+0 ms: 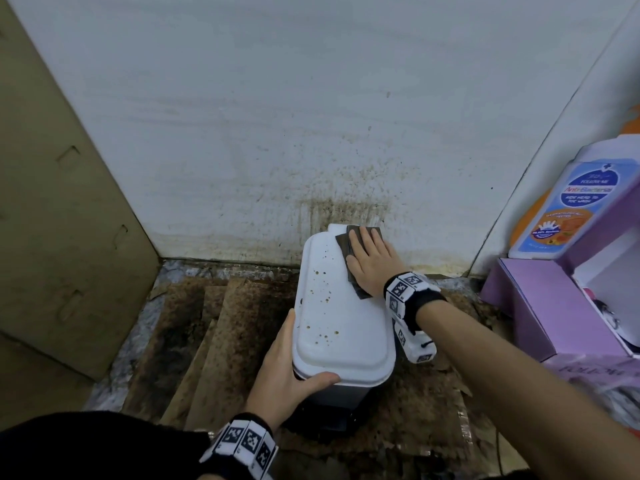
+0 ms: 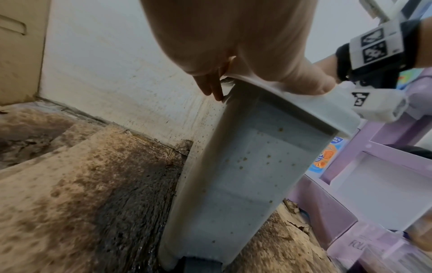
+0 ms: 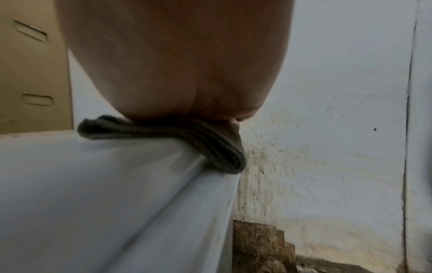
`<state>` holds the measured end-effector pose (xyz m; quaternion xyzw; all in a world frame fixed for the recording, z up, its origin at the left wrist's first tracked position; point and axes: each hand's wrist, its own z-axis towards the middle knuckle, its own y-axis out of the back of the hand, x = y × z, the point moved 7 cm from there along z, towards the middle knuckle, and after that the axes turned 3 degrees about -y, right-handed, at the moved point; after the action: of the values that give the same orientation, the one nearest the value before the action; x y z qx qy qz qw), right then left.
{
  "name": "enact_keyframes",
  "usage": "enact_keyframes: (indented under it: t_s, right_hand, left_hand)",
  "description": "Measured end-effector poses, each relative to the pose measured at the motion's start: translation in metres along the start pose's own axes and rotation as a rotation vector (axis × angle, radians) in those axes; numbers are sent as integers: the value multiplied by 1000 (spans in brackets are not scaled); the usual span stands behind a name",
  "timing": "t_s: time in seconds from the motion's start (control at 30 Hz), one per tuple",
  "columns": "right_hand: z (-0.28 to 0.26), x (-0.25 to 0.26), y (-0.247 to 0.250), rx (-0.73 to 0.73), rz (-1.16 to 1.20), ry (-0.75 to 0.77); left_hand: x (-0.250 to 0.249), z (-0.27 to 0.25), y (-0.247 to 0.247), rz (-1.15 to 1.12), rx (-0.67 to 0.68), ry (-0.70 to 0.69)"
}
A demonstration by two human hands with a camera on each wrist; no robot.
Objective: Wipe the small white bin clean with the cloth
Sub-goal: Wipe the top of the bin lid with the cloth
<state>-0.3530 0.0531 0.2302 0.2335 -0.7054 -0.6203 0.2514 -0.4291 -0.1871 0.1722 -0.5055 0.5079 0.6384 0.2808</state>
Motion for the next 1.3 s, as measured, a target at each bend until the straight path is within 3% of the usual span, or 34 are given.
enact_keyframes:
  t_s: [0.27, 0.47, 0.8, 1.07, 1.3]
  right_hand:
    - [-7, -3, -4, 7, -36, 52]
    - [-71, 5, -16, -3, 185, 73]
    - [-183, 45, -32, -142, 164, -24]
    - [-168, 42, -28, -133, 188, 24]
    - [-81, 8, -21, -5, 175, 71]
  left_hand:
    - [-1, 0, -4, 31, -5, -15]
    - [0, -1, -6, 48, -6, -16]
    - [-5, -5, -10, -28, -9, -29]
    - [2, -2, -7, -39, -13, -14]
    - [1, -2, -5, -45, -17, 0]
